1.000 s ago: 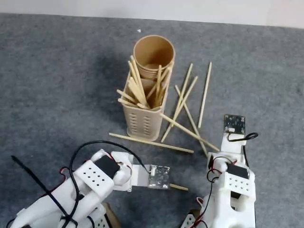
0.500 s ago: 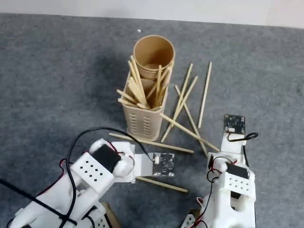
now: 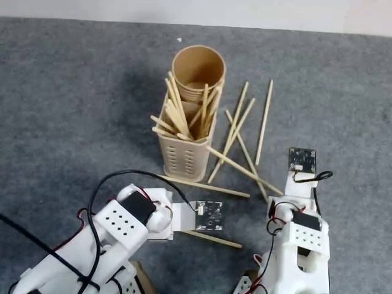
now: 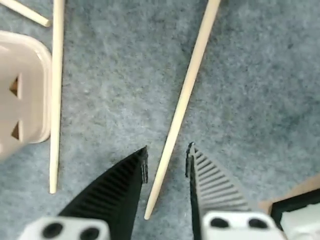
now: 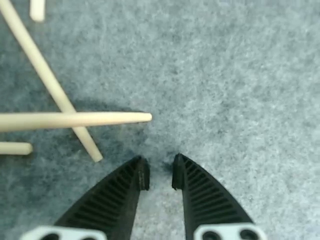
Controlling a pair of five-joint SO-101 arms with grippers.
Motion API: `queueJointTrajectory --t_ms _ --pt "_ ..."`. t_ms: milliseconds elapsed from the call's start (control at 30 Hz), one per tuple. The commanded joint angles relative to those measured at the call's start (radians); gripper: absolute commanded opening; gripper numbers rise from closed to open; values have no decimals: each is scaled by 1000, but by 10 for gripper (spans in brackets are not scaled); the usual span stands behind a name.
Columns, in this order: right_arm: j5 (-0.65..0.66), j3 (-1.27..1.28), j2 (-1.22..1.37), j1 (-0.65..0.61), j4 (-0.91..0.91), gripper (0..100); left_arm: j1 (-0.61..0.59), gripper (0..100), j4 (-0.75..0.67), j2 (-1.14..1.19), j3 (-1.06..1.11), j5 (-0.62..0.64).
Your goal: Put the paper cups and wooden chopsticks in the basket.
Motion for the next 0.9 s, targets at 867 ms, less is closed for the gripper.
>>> queueJointTrajectory --t_ms 867 --pt "-3 -18 -5 -8 -12 101 101 3 -103 572 -303 15"
